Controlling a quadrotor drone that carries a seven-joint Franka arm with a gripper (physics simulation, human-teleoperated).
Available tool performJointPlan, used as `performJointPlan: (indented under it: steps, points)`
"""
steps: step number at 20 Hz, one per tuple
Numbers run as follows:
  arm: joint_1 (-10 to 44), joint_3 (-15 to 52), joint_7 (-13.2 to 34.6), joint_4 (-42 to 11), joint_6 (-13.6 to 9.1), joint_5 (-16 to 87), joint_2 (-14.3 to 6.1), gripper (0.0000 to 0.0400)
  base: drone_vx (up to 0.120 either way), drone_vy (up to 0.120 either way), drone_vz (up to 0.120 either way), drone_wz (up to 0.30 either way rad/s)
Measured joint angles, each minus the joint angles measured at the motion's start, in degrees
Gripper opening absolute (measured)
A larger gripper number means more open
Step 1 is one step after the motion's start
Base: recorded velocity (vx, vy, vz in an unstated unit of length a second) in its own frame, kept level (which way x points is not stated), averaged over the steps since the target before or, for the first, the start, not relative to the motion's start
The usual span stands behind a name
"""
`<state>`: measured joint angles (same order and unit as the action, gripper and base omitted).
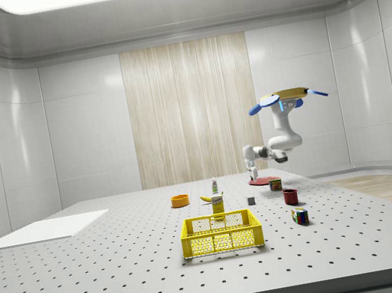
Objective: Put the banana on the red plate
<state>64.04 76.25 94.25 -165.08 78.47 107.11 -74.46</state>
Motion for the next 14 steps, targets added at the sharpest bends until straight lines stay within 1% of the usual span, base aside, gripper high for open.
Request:
performJointPlan:
  steps: [2, 12, 14]
  points:
    - [0.12, 0.1, 0.11, 0.02, 0.4, -0.2, -0.43, 0.04, 0.12, 0.0, -0.1, 0.0]
    - [0.65, 0.55, 0.59, 0.14, 2.27, -1.13, -2.45, 0.04, 0.12, 0.0, 0.0, 0.0]
    - [0.75, 0.63, 0.68, 0.16, 2.63, -1.3, -2.82, 0.04, 0.12, 0.0, -0.12, 0.0]
